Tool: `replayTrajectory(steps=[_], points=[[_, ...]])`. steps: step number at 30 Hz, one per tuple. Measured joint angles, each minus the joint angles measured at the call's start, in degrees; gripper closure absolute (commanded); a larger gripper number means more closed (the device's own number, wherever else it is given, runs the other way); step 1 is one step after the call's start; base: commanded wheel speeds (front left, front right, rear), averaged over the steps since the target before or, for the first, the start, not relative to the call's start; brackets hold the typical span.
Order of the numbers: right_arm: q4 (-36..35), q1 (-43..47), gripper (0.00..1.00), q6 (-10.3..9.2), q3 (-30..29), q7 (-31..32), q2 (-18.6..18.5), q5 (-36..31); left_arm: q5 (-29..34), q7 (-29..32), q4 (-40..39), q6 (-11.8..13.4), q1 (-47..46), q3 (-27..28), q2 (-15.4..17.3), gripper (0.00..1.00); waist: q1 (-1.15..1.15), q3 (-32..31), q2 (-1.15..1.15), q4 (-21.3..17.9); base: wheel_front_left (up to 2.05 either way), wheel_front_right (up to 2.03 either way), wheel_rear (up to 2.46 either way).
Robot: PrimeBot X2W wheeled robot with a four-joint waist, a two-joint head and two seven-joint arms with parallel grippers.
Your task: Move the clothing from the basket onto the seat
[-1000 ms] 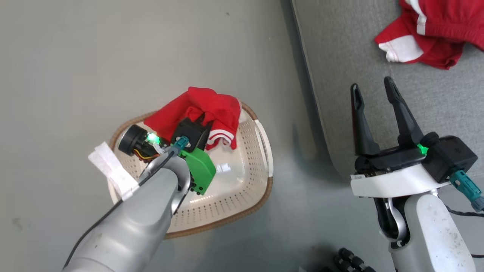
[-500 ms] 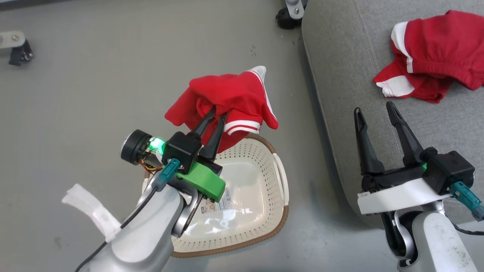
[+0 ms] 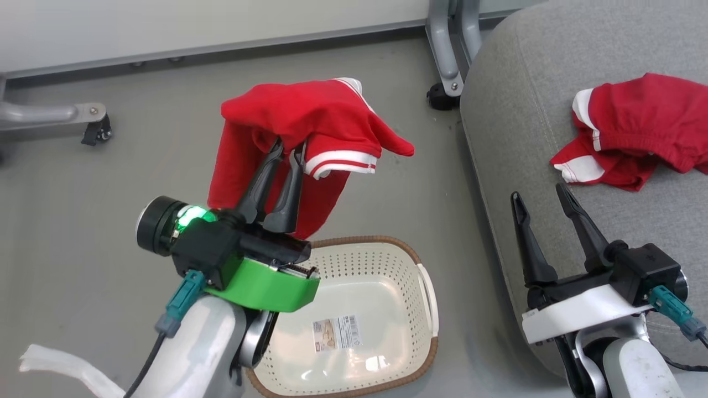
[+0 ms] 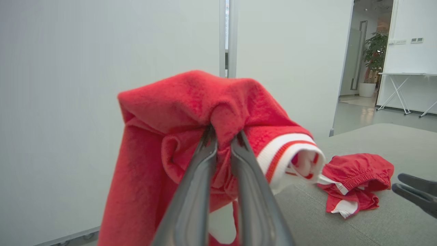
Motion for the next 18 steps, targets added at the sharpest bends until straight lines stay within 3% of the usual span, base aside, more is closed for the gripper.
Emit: replayTrajectory(steps=[18], points=[[-1.7, 7.0, 0.00, -0.01, 3.3, 4.5, -0.2, 0.8, -0.3, 0.0, -6.1, -4.3, 13.1, 5.4, -0.8, 1.00, 0.00, -10.3, 0.00, 0.1, 0.00, 0.00, 0.00]])
